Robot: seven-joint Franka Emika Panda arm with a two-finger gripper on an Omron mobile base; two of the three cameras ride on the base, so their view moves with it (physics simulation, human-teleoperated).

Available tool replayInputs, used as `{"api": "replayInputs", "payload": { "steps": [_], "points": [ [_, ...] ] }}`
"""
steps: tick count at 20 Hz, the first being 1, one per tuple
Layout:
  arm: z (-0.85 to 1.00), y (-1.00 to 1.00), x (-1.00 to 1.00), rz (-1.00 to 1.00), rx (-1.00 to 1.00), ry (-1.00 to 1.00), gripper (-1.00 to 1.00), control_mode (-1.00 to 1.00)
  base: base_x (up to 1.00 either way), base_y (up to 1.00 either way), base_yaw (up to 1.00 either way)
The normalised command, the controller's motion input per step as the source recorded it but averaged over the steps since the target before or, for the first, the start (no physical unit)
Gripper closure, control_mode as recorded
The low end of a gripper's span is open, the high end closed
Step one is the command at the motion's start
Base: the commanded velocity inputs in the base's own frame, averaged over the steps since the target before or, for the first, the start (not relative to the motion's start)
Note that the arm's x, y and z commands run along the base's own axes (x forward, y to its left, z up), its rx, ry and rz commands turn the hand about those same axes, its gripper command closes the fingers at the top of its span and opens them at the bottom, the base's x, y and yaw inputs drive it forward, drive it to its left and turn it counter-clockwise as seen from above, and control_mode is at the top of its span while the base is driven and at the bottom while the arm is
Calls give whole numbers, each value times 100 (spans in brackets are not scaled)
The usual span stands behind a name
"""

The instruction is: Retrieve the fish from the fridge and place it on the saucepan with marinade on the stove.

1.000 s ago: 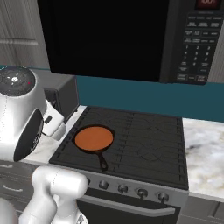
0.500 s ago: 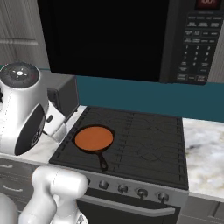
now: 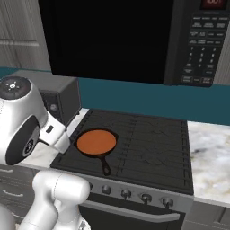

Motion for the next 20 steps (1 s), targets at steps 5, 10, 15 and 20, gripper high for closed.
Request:
{"api": "replayInputs", "payload": {
  "steps": [5, 10, 15, 20],
  "points": [
    [0, 0, 14, 0, -10, 11, 100, -100, 0, 0, 0],
    [-11, 0, 2, 0, -9, 13, 100, -100, 0, 0, 0],
    [-33, 0, 1, 0, -4, 2, 100, -100, 0, 0, 0],
    [-16, -3, 10, 0, 0, 0, 100, -100, 0, 0, 0]
  ]
}}
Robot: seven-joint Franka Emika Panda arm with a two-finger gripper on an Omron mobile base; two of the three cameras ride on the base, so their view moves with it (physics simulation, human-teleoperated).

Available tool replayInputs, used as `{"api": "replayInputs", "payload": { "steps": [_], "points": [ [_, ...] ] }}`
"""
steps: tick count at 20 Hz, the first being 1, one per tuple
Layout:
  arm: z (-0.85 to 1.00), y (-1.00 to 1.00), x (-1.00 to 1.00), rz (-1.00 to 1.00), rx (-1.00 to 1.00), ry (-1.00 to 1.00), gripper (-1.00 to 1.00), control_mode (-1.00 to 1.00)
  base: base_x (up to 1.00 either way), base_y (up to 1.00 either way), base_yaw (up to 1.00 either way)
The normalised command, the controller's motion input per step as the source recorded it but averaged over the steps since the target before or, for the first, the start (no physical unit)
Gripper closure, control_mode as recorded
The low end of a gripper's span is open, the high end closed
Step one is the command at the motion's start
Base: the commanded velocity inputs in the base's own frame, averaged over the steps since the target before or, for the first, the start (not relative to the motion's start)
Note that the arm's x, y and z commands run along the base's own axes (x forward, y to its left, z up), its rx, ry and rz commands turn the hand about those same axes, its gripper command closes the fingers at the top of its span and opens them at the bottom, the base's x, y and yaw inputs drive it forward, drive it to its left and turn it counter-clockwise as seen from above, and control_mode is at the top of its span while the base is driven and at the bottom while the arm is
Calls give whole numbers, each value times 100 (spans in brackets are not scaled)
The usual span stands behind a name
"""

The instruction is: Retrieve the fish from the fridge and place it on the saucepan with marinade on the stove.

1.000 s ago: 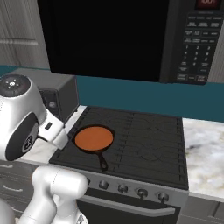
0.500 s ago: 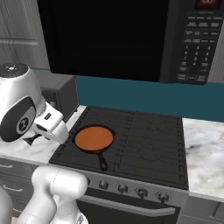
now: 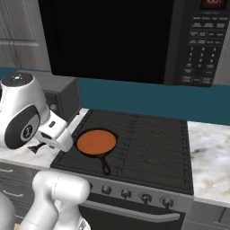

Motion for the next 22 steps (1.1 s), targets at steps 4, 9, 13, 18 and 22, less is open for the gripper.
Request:
{"api": "replayInputs", "payload": {
  "steps": [4, 9, 13, 18, 22],
  "points": [
    [-2, -1, 5, -4, 0, 0, 100, -100, 0, 0, 0],
    [0, 0, 0, -19, 0, 2, 100, -100, 0, 0, 0],
    [0, -1, 0, -23, 4, 4, 100, -100, 0, 0, 0],
    [0, -17, 20, -9, 6, 0, 100, -100, 0, 0, 0],
    [-11, -24, 44, 0, 5, 0, 100, -100, 0, 0, 0]
  ]
}}
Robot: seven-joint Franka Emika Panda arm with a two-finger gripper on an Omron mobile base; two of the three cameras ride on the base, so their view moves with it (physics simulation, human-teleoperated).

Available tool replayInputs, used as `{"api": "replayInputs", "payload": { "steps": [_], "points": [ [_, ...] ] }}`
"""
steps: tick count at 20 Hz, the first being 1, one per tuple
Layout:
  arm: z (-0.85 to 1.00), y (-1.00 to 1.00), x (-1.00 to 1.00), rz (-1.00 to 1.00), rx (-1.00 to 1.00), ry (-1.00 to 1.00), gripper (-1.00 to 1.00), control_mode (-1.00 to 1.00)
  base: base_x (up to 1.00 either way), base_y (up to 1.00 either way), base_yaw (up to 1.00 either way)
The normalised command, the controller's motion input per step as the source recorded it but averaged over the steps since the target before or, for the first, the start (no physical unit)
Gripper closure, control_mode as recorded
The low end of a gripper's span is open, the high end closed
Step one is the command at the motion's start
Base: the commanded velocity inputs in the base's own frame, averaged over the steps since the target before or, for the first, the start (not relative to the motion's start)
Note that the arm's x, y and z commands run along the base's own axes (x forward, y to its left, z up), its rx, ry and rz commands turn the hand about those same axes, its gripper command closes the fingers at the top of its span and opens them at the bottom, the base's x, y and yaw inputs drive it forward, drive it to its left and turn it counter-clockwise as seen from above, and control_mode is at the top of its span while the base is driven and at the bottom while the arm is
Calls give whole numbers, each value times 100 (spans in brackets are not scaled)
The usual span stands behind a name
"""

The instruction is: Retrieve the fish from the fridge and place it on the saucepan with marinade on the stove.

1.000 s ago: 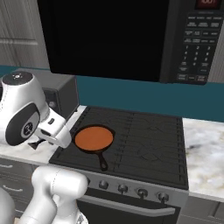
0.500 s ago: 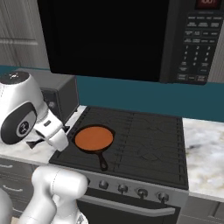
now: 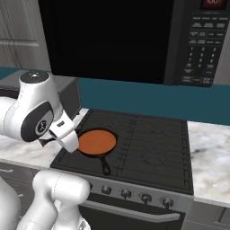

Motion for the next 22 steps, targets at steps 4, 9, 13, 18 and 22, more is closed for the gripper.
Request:
{"api": "replayInputs", "payload": {
  "steps": [4, 9, 13, 18, 22],
  "points": [
    [-31, -6, 35, 0, 1, 0, 100, -100, 0, 0, 0],
    [-36, 0, 30, 0, 0, 5, 100, -100, 0, 0, 0],
    [-17, 0, 35, 0, 0, 10, 100, -100, 0, 0, 0],
    [-19, 0, 36, 0, 0, 14, 100, -100, 0, 0, 0],
    [-30, 0, 34, 0, 0, 5, 100, -100, 0, 0, 0]
  ]
}}
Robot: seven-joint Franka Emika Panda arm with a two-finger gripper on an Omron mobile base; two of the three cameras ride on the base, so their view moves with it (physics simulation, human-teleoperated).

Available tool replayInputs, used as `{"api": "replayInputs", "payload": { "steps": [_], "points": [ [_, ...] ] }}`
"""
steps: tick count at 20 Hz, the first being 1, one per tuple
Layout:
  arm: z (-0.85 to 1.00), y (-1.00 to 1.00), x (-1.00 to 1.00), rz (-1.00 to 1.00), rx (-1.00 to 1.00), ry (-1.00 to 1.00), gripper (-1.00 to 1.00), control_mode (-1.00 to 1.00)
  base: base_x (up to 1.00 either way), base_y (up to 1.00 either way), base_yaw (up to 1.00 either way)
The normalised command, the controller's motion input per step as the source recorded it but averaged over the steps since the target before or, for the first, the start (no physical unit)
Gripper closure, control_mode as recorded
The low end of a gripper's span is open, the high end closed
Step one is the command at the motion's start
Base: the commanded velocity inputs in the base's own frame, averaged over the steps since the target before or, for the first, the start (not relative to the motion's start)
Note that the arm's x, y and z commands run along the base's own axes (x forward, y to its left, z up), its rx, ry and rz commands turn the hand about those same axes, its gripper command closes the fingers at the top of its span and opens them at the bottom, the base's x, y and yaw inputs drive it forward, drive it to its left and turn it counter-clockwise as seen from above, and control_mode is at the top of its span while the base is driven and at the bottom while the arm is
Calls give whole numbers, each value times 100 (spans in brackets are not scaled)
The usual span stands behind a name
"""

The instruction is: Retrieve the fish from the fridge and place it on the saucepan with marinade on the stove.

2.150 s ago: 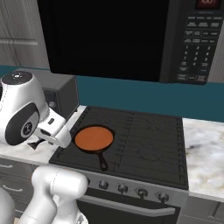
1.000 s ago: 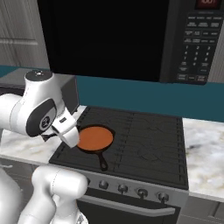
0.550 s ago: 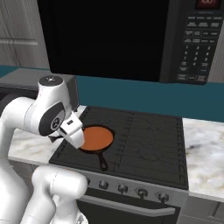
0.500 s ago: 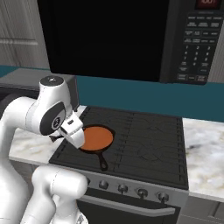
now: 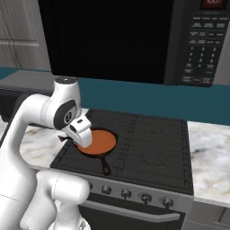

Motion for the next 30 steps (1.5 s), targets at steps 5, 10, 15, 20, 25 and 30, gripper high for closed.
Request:
{"api": "replayInputs", "payload": {
  "steps": [5, 10, 15, 20, 25, 30],
  "points": [
    [-31, 0, 29, 0, 0, 0, 100, -100, 0, 0, 0],
    [-20, 0, 9, 0, 0, 0, 100, -100, 0, 0, 0],
    [-8, 0, 12, 0, 0, 0, 100, -100, 0, 0, 0],
    [-15, 2, 22, 0, 0, 0, 100, -100, 0, 0, 0],
    [-20, 0, 28, 0, 0, 0, 100, -100, 0, 0, 0],
    [-15, 0, 26, 0, 0, 0, 100, -100, 0, 0, 0]
  ]
}}
